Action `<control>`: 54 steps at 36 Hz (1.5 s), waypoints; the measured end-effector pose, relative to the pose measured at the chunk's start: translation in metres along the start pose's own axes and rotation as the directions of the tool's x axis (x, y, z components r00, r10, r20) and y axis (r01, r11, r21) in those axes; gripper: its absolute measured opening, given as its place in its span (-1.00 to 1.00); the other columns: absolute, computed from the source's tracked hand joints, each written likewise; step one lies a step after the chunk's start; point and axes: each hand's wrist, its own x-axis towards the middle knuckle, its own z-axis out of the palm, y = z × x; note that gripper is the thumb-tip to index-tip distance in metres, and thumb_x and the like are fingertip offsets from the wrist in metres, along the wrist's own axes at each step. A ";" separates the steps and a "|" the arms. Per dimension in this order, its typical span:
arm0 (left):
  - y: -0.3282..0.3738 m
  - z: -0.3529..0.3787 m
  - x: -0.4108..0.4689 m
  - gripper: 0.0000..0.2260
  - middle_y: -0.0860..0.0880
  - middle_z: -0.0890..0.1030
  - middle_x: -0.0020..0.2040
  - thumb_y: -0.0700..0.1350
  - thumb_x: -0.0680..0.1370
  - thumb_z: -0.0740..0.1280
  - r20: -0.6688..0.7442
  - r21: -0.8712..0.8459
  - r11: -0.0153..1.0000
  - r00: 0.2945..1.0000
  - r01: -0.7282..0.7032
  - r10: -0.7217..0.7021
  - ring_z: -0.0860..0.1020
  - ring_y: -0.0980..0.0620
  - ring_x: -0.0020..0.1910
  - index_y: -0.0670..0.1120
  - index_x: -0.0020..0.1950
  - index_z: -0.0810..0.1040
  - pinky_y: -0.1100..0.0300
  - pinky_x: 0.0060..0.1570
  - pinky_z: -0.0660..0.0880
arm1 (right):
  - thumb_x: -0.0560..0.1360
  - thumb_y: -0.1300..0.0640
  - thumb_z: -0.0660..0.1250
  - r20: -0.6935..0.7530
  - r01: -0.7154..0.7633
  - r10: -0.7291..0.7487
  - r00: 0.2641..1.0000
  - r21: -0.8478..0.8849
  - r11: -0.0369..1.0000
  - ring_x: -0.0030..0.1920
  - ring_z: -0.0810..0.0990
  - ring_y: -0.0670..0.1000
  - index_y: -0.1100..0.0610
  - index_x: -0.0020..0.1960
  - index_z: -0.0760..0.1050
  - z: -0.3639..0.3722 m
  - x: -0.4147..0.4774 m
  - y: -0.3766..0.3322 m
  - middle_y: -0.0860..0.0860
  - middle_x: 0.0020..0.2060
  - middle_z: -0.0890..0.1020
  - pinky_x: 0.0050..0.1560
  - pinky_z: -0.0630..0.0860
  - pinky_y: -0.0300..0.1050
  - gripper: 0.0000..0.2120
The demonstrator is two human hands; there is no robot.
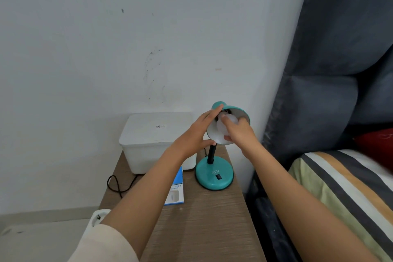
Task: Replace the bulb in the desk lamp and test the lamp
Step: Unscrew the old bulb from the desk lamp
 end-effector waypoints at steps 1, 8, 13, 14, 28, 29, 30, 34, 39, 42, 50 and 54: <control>0.000 0.000 0.000 -0.09 0.02 0.26 0.43 -0.28 0.42 0.44 0.001 -0.001 1.000 1.000 0.006 -0.006 0.28 0.10 0.37 0.36 0.42 -0.06 0.06 0.38 0.33 | 0.45 -0.14 0.28 -0.004 0.037 -0.038 0.999 -0.060 0.997 0.00 0.54 0.06 0.21 0.37 0.26 -0.001 -0.001 0.000 0.16 0.23 0.48 0.10 0.56 0.04 -0.36; 0.001 -0.001 -0.001 -0.07 0.04 0.29 0.39 -0.29 0.40 0.44 0.030 0.001 1.000 0.999 0.017 -0.017 0.34 0.07 0.33 0.43 0.40 -0.05 0.02 0.34 0.38 | 0.47 -0.04 0.29 -0.025 0.225 -0.255 0.967 -0.391 0.893 0.24 0.43 0.18 0.15 0.39 0.24 -0.001 -0.013 0.001 0.21 0.25 0.44 0.13 0.44 0.00 -0.43; 0.003 -0.001 -0.002 -0.07 0.03 0.30 0.38 -0.30 0.41 0.44 0.017 -0.002 0.999 0.999 0.032 -0.032 0.35 0.07 0.32 0.45 0.38 -0.06 0.02 0.34 0.37 | 0.49 0.07 0.28 0.014 0.273 -0.335 0.942 -0.611 0.743 0.28 0.34 0.22 0.13 0.38 0.24 -0.001 -0.021 0.000 0.23 0.27 0.38 0.22 0.37 0.00 -0.50; 0.003 -0.001 -0.002 -0.07 0.03 0.31 0.38 -0.29 0.41 0.44 0.005 -0.003 0.999 0.999 0.038 -0.038 0.35 0.07 0.32 0.44 0.39 -0.05 0.02 0.35 0.37 | 0.48 0.13 0.28 0.031 0.295 -0.377 0.926 -0.681 0.670 0.25 0.33 0.21 0.12 0.37 0.24 0.000 -0.023 0.000 0.22 0.26 0.36 0.19 0.38 -0.02 -0.51; 0.004 0.000 -0.008 -0.16 0.01 0.28 0.43 -0.26 0.46 0.39 -0.013 0.041 0.998 0.999 0.051 -0.050 0.30 0.12 0.34 0.27 0.47 -0.06 0.24 0.34 0.25 | 0.39 0.03 0.40 -0.143 0.343 -0.396 0.907 -0.295 0.892 0.18 0.39 0.09 0.01 0.29 0.32 -0.009 -0.052 0.034 0.09 0.16 0.40 0.08 0.35 -0.13 -0.49; 0.003 0.000 -0.010 -0.19 0.02 0.26 0.45 -0.26 0.47 0.37 -0.032 0.054 0.996 0.997 0.066 -0.064 0.29 0.13 0.35 0.21 0.50 -0.04 0.27 0.34 0.23 | 0.39 0.02 0.41 -0.160 0.343 -0.391 0.906 -0.262 0.902 0.17 0.40 0.07 0.00 0.28 0.33 -0.008 -0.059 0.039 0.07 0.14 0.40 0.09 0.35 -0.13 -0.50; 0.001 -0.001 -0.014 -0.24 0.03 0.25 0.47 -0.26 0.49 0.35 -0.058 0.073 0.994 0.995 0.082 -0.078 0.27 0.13 0.38 0.15 0.51 0.00 0.29 0.34 0.20 | 0.39 0.01 0.41 -0.176 0.344 -0.386 0.906 -0.227 0.911 0.15 0.41 0.05 0.00 0.27 0.34 -0.005 -0.066 0.045 0.05 0.12 0.40 0.10 0.38 -0.12 -0.50; -0.012 -0.003 -0.043 -0.47 -0.04 0.29 0.46 -0.11 0.55 0.30 -0.116 0.150 0.975 0.982 0.165 -0.149 0.26 0.03 0.43 -0.04 0.49 0.19 0.32 0.32 0.12 | 0.38 0.02 0.43 -0.190 0.326 -0.350 0.917 -0.143 0.934 0.12 0.46 0.02 0.01 0.24 0.34 0.010 -0.095 0.079 -0.06 0.05 0.38 0.16 0.48 0.00 -0.52; -0.039 -0.001 -0.094 -0.44 -0.05 0.28 0.47 0.08 0.55 0.27 -0.074 0.151 0.915 0.928 0.374 -0.366 0.23 0.01 0.45 -0.07 0.48 0.20 0.19 0.38 0.14 | 0.40 0.04 0.42 -0.084 0.206 -0.215 0.973 -0.111 0.972 0.12 0.47 0.02 -0.01 0.21 0.35 0.039 -0.121 0.125 -0.06 0.07 0.41 0.13 0.50 -0.03 -0.56; -0.054 0.001 -0.120 -0.31 -0.05 0.25 0.48 0.18 0.48 0.32 -0.040 0.135 0.863 0.873 0.486 -0.486 0.23 0.01 0.45 -0.09 0.49 0.17 0.11 0.39 0.20 | 0.42 0.03 0.40 -0.001 0.121 -0.122 0.993 -0.119 0.986 0.16 0.46 0.02 0.02 0.24 0.36 0.053 -0.123 0.146 -0.03 0.14 0.45 0.17 0.47 -0.03 -0.57; -0.080 0.014 -0.138 -0.20 -0.03 0.30 0.38 0.16 0.34 0.48 -0.041 0.051 0.782 0.784 0.621 -0.619 0.29 -0.02 0.39 -0.10 0.44 0.20 0.09 0.25 0.34 | 0.46 -0.05 0.33 0.152 -0.018 0.053 0.987 -0.222 0.975 0.22 0.47 0.09 0.08 0.34 0.31 0.084 -0.099 0.172 0.09 0.24 0.50 0.23 0.43 0.05 -0.49; -0.090 0.019 -0.136 -0.06 -0.04 0.10 0.53 0.14 0.33 0.50 -0.063 0.015 0.784 0.783 0.621 -0.619 0.14 0.00 0.48 -0.12 0.52 0.04 0.13 0.39 0.15 | 0.46 -0.07 0.34 0.183 0.014 0.038 0.982 -0.274 0.961 0.17 0.49 0.07 0.08 0.32 0.32 0.093 -0.087 0.175 0.08 0.21 0.51 0.19 0.45 0.01 -0.50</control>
